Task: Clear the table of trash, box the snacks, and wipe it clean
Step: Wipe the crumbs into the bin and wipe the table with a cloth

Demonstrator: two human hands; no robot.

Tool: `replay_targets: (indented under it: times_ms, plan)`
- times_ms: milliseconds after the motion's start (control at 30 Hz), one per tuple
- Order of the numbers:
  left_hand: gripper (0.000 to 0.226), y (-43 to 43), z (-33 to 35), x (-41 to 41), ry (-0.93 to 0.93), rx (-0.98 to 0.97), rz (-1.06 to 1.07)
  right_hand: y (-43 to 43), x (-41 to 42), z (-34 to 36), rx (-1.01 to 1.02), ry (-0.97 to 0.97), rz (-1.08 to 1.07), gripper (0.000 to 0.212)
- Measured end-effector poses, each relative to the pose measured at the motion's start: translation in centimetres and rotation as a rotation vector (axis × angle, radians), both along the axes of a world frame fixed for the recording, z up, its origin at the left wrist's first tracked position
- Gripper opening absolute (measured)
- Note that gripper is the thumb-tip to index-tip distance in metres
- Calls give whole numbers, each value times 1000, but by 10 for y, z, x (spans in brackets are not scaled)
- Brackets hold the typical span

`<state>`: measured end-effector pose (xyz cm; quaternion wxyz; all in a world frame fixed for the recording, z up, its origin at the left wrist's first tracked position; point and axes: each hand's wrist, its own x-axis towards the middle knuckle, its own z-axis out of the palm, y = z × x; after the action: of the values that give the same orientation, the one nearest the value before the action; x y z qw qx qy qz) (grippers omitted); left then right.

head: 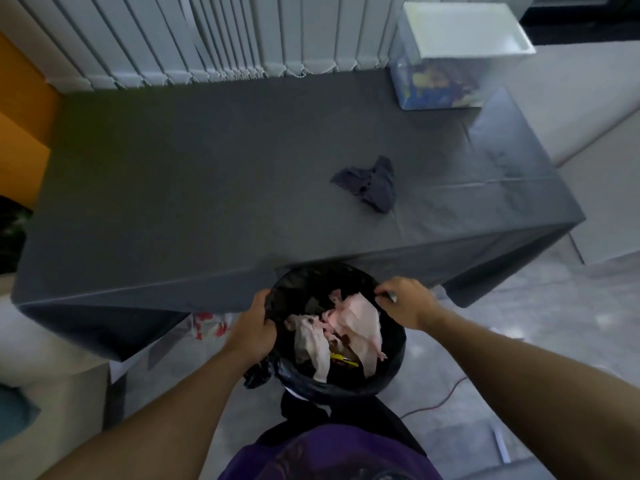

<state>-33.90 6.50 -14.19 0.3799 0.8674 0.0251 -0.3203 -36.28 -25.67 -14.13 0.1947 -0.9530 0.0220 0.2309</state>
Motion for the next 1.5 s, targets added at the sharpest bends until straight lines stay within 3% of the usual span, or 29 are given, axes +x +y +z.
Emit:
replay_targets:
  times_ms: [167, 400, 533, 867, 1200, 1500]
  plan:
    - [52, -2, 6, -5, -13, 24, -60, -2, -27, -3, 30, 86, -156, 36]
    - [63, 16, 28, -9, -131, 195, -156, 16, -27, 15, 3, 77, -33, 51]
    - [56, 34, 45, -21, -230, 296, -146, 45, -24, 22, 34, 72, 79, 49]
    - [75, 121, 48, -64, -280, 400, 130, 140, 12, 27, 141, 48, 323, 59]
    - [78, 199, 51, -111, -306, 419, 374, 240, 48, 36, 147, -64, 609, 66]
    - [76, 237, 35, -144, -180, 413, 621, 327, 72, 20, 92, -54, 796, 65]
